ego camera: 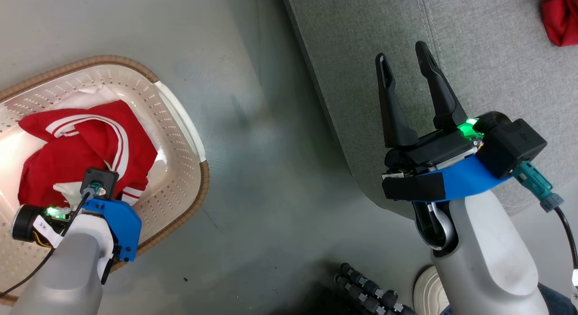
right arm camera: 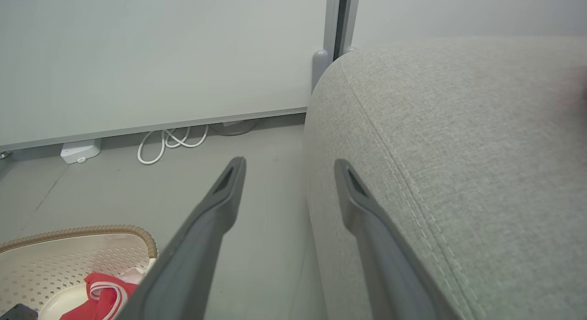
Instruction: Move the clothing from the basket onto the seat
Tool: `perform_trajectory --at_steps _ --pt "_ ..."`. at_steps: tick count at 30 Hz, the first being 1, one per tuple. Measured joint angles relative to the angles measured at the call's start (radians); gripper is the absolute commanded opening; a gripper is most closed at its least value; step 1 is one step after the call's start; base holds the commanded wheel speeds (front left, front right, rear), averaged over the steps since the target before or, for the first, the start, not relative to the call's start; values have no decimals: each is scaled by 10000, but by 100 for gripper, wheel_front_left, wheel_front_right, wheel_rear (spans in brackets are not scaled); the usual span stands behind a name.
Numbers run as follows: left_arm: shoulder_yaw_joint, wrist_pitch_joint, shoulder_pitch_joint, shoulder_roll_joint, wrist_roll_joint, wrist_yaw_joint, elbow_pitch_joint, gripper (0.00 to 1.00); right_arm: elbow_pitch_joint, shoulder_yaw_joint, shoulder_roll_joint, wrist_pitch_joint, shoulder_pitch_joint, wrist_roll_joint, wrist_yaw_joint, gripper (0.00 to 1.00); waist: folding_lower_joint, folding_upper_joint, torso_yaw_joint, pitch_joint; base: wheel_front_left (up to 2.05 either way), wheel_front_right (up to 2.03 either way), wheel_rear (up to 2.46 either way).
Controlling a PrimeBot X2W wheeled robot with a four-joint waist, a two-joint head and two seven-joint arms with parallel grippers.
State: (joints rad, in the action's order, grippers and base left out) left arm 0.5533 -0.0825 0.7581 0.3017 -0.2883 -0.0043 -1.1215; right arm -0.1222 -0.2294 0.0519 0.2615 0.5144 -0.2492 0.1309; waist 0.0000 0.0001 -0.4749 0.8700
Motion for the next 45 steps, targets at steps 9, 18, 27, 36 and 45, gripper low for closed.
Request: perform_trajectory --at_steps 9,18,27,36,45 --pt "71 -176 87 -73 -104 -163 -190 0 6 -13 0 0 0 -12 0 100 0 -1 60 -134 0 0 0" --pt "0 -610 53 -422 -468 -221 -424 0 -167 21 -2 2 -11 144 0 100 0 -1 235 -670 0 0 0" --pt "-52 -1383 -137 -1321 -861 -453 -568 0 -686 389 -17 13 -395 930 0 100 0 0 873 -2236 0 0 0" --pt "245 -1747 -593 -2230 -988 -918 -359 0 -825 991 -4 -663 -1601 1503 0 100 -2 0 1908 -4464 0 0 0" --pt "1009 -1789 -643 -2504 -1248 -1179 895 0 -387 1093 81 -1427 -3014 1592 0 100 -4 0 3119 -6772 0 0 0"
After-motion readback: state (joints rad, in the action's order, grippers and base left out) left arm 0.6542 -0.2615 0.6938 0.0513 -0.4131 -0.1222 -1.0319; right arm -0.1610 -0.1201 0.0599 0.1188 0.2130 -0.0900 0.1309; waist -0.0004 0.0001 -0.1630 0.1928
